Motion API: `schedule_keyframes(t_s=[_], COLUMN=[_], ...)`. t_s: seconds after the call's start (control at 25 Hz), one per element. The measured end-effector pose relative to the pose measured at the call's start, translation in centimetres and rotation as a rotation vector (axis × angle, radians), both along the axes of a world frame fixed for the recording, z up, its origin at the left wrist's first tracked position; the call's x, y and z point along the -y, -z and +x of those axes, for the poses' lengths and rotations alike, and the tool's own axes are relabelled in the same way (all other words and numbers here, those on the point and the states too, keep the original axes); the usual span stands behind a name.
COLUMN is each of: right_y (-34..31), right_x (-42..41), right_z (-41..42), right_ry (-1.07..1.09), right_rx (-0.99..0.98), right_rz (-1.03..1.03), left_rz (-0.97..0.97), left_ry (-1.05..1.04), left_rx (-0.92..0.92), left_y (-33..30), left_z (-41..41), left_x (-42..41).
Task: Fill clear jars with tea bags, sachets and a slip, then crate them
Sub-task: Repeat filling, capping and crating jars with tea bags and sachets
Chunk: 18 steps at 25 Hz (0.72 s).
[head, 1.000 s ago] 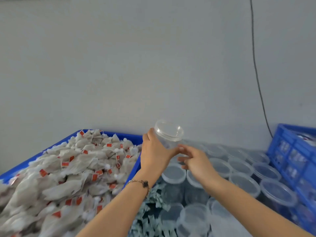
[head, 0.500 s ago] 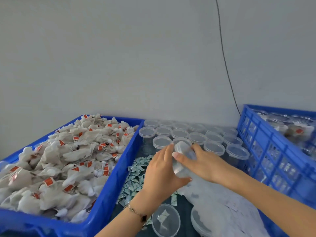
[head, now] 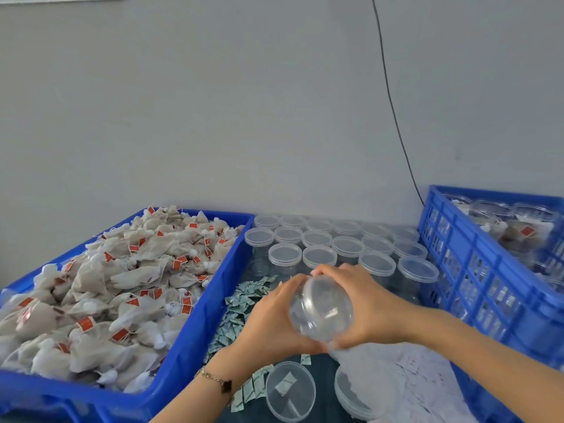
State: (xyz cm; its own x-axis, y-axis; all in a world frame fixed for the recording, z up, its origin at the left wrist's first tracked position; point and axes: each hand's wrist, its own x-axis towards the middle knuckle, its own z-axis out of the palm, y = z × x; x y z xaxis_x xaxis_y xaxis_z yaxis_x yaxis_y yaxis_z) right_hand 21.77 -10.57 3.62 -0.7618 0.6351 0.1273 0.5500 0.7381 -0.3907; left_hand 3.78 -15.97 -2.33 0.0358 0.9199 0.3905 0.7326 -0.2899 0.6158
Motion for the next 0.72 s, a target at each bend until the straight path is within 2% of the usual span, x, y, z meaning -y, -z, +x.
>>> schedule_keyframes(t_s=[0.08, 0.16, 0.24, 0.36, 0.48, 0.56, 0.6, 0.72], right_y=[0.1, 0.9, 1.9, 1.9, 1.4, 1.5, 1.6, 2.7], right_x=[0.0, 1.0, 1.7, 1.2, 0.5, 0.3, 0.1, -1.6], right_z=[0.5, 0.1, -0.8, -1.0, -0.4, 0.2, 0.5, 1.9], right_ry=[-0.11, -0.123, 0.051, 0.35, 0.327, 0.248, 0.231, 0.401], right_rx=[0.17, 0.08, -0.069, -0.023, -0.139, -0.226, -0.285, -0.397], right_rz=[0.097, 0.01, -0.126, -0.302, -0.505, -0.43, -0.355, -0.307], left_rz=[-0.043, 0.041, 0.11, 0.134, 0.036, -0.086, -0.163, -0.237], left_ry=[0.034, -0.012, -0.084, -0.094, -0.07, -0.077, -0.07, -0.1], left_rx=[-0.126, -0.261, -0.364, -0.435, -0.419, -0.366, -0.274, -0.007], left_y=[0.4, 0.8, 1.2, 1.5, 0.9, 0.7, 0.8, 1.5], left_z=[-0.2, 0.0, 0.4, 0.5, 0.4, -0.2, -0.7, -2.5], left_x=[-0.1, -0.1, 0.0, 0.2, 0.1, 0.1, 0.2, 0.5])
